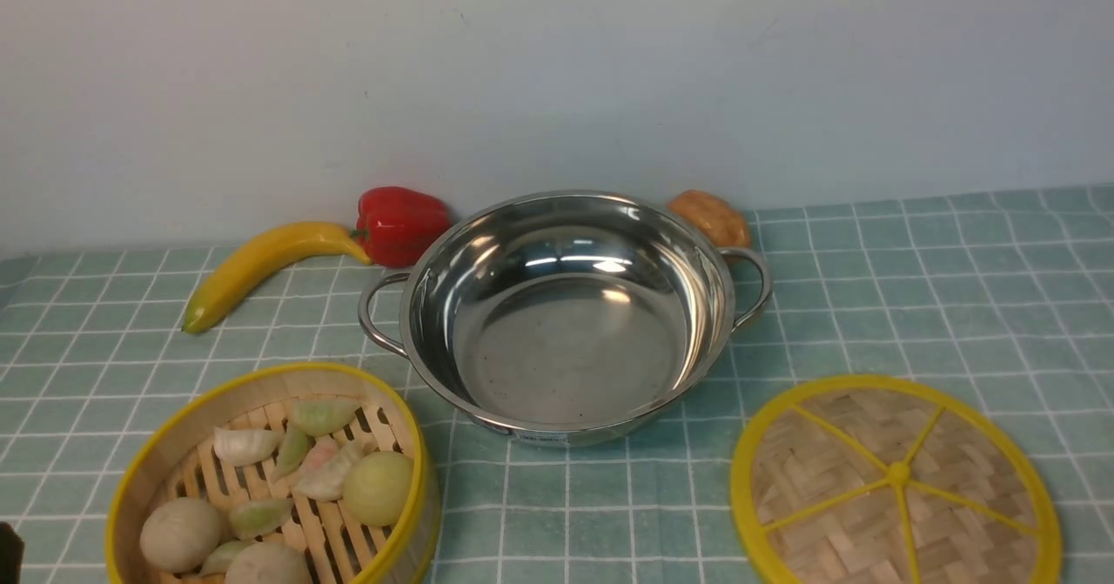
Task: Place the steamer in the pot on the blue tablecloth, and put the lid on the steamer.
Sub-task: 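Grasp the rim of the steamer basket holding the buns with the left gripper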
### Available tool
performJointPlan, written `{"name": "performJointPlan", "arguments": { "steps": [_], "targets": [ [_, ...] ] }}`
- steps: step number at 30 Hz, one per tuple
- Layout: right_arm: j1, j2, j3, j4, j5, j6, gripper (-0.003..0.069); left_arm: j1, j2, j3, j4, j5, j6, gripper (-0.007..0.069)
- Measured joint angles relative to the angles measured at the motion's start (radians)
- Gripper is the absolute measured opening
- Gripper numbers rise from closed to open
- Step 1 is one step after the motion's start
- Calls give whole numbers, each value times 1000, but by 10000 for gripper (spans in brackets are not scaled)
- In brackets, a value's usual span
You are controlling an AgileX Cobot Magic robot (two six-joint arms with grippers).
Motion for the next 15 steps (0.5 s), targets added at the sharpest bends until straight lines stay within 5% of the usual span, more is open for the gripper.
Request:
{"name": "performJointPlan", "arguments": {
  "steps": [6,15],
  "targets": [
    [0,0,0,228,-37,120,240,0,0,0,-264,-142,-258,243],
    [0,0,1,273,-128,164,240,0,0,1,-295,-276,-270,243]
  ]
}}
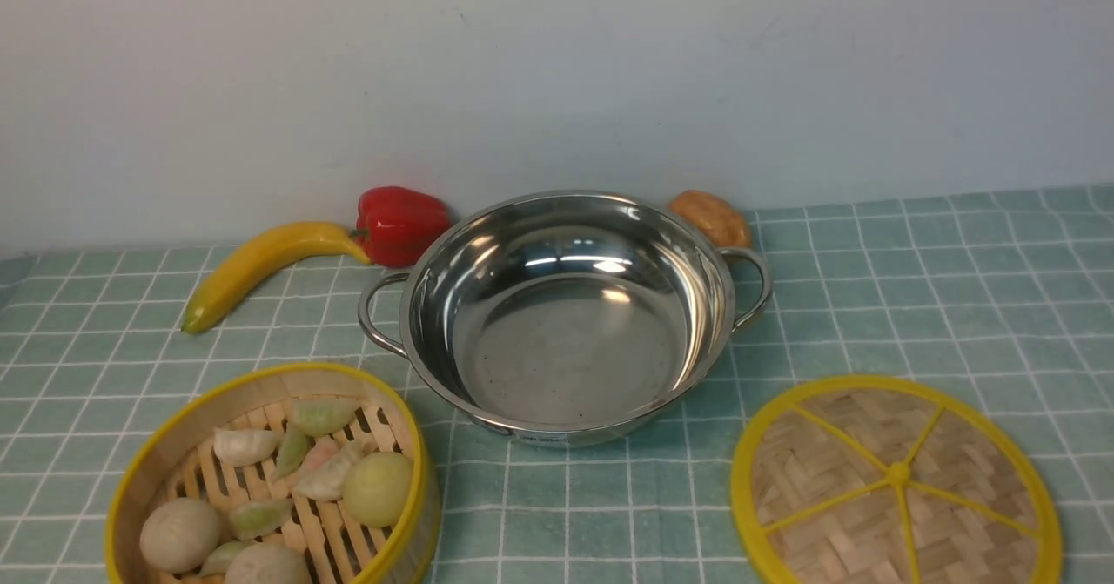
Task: Place the steamer in the pot on the blue tablecloth, and put the lid on the steamer.
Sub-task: 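Grasp the rim of the steamer basket holding the buns with the left gripper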
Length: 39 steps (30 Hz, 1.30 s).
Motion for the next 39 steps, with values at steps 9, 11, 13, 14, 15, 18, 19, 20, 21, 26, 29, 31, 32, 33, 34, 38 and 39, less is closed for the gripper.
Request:
{"name": "performJointPlan", "arguments": {
  "steps": [9,11,13,14,15,18,19,20,21,26,29,31,32,33,34,38,39],
  "targets": [
    [0,0,0,-82,-509,106,240,0,0,0,43,-516,-9,243],
    [0,0,0,-119,-540,113,240,0,0,0,67,-554,-1,243],
    [0,0,0,-220,-578,157,240,0,0,-1,137,-600,11,243],
    [0,0,0,-262,-590,179,240,0,0,-1,164,-602,13,243],
    [0,0,0,-275,-595,193,240,0,0,-1,172,-602,13,243],
    [0,-1,0,-354,-658,249,240,0,0,-36,197,-541,15,243],
    [0,-1,0,-372,-666,258,240,0,0,-60,194,-501,17,243],
    [0,-1,-3,-389,-672,264,240,0,2,-83,189,-464,19,243],
    [0,-1,-18,-421,-660,271,240,0,9,-145,184,-359,25,243],
    [0,-2,-138,-598,-531,279,240,0,73,-361,191,45,78,243],
    [0,-2,-241,-805,-362,327,240,0,181,-561,240,431,144,243],
    [0,1,-273,-886,-291,378,240,0,251,-638,279,595,152,243],
    [0,10,-289,-929,-253,417,240,0,294,-680,302,693,152,243],
    [0,24,-299,-968,-221,464,240,0,337,-723,325,802,152,243],
    [0,30,-301,-983,-209,472,240,0,354,-736,334,820,152,243],
    [2,103,-306,-1109,-138,605,240,0,515,-815,396,1083,152,243],
    [8,144,-306,-1163,-129,641,240,0,565,-822,405,1129,156,243]
  ]
}}
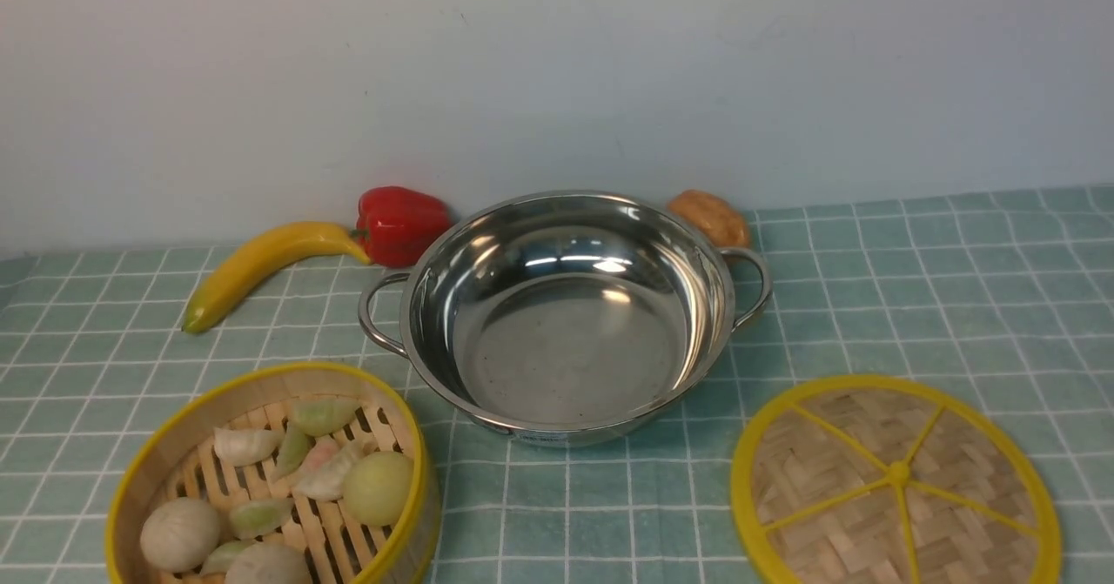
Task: Place the steamer in the pot on the blue tablecloth, and put the lid on the steamer.
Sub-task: 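Grasp the rim of the steamer basket holding the buns with the left gripper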
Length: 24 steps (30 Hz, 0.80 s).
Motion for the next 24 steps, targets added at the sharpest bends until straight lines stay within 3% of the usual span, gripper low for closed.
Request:
{"name": "performJointPlan", "arguments": {
  "steps": [4,9,16,24],
  "targets": [
    [39,119,-1,-108,3,81,240,0,190,-2,1,72,19,243],
    [127,232,-1,-155,2,122,240,0,397,-3,-5,64,75,243],
    [296,346,4,-160,-1,140,240,0,703,-4,-33,-51,236,243],
    [423,422,5,-160,-1,141,240,0,910,-4,-35,-174,273,243]
  ]
}}
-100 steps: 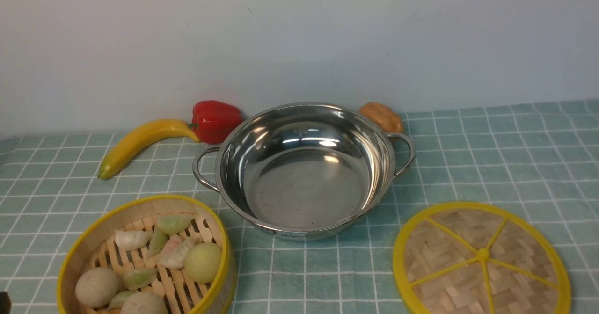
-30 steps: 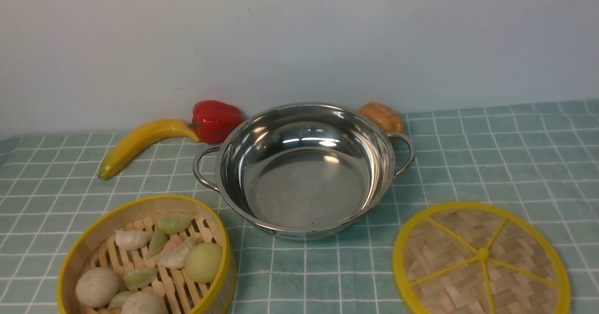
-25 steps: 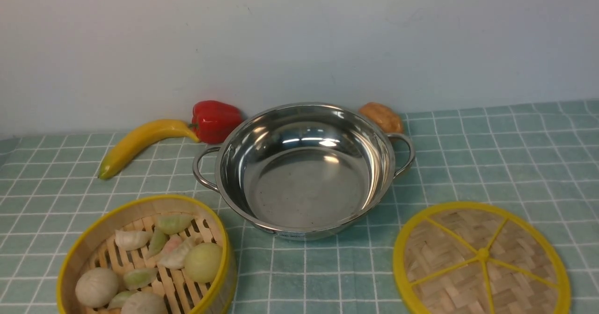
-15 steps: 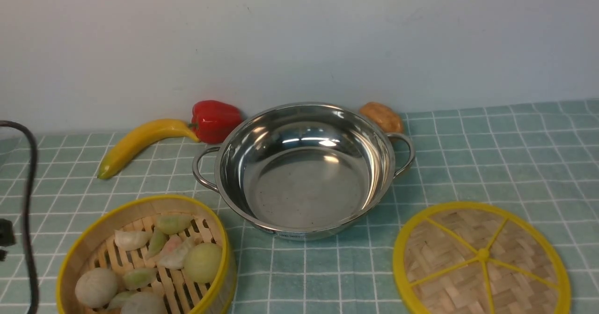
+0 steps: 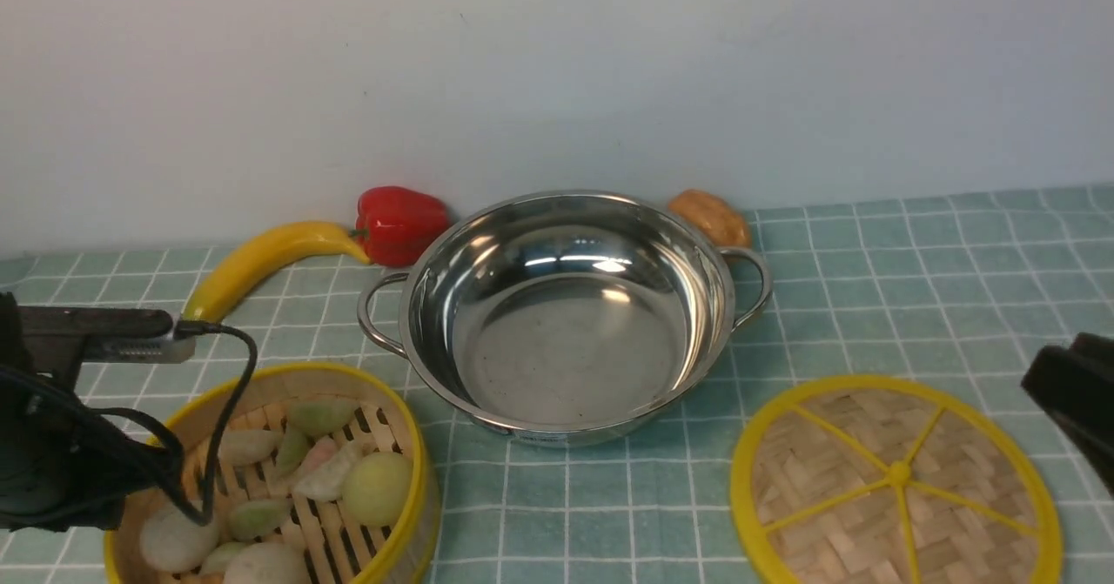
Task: Place the steamer in the pot on the blue tablecloth, and put the lid on the steamer.
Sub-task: 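Grasp the rim of the steamer basket holding the buns with the left gripper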
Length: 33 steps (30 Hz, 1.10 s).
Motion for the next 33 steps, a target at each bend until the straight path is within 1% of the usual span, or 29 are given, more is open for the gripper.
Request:
{"name": "performJointPlan", "arguments": {
  "steps": [6,13,16,18,19,21,23,28,33],
  "targets": [
    [48,18,0,0,0,0,240,0,67,0,-8,-71,2,243],
    [49,18,0,0,0,0,240,0,110,-2,-5,-129,2,238],
    [49,18,0,0,0,0,240,0,129,-3,5,-145,1,210],
    [49,18,0,0,0,0,240,0,151,-5,16,-150,0,168],
    [49,18,0,0,0,0,240,0,155,-5,19,-150,0,160],
    [49,18,1,0,0,0,240,0,179,-6,33,-162,0,96],
    [49,18,1,0,0,0,240,1,183,-8,30,-167,-11,52],
    [49,18,1,0,0,0,240,1,189,-20,28,-161,-24,50],
    [49,18,1,0,0,1,240,11,206,-89,8,-66,-17,48]
  ]
}}
